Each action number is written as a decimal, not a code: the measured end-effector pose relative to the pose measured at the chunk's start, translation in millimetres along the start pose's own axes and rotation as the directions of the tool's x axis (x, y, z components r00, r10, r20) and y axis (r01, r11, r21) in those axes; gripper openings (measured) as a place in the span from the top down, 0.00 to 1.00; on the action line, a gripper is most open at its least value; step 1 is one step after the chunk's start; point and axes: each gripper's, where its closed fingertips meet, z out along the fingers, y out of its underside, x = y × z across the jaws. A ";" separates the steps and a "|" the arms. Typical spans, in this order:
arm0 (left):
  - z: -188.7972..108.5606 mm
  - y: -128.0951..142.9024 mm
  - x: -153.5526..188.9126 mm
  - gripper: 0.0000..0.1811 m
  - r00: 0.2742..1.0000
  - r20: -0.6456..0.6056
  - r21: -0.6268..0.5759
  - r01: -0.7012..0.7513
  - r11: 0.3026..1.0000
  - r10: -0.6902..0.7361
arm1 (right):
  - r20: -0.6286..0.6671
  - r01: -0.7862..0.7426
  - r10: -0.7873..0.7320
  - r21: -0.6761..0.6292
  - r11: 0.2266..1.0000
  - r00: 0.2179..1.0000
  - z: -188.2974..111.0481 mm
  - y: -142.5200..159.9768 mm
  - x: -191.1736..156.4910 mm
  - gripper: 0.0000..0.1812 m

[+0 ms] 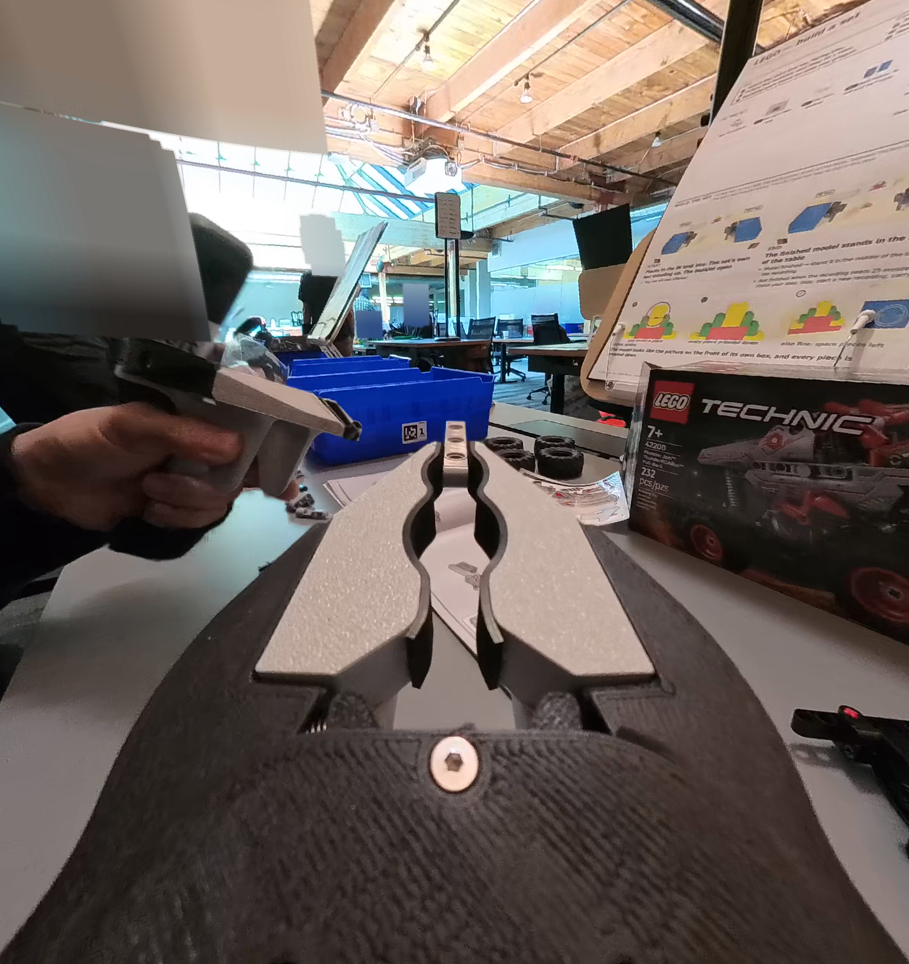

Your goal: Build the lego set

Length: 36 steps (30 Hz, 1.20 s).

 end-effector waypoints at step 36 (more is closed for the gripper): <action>-0.2 -6.5 -13.1 0.99 0.955 0.232 -0.078 -0.171 0.982 0.184 | -0.167 -0.018 0.023 0.029 0.999 0.986 -8.0 -3.4 25.4 0.96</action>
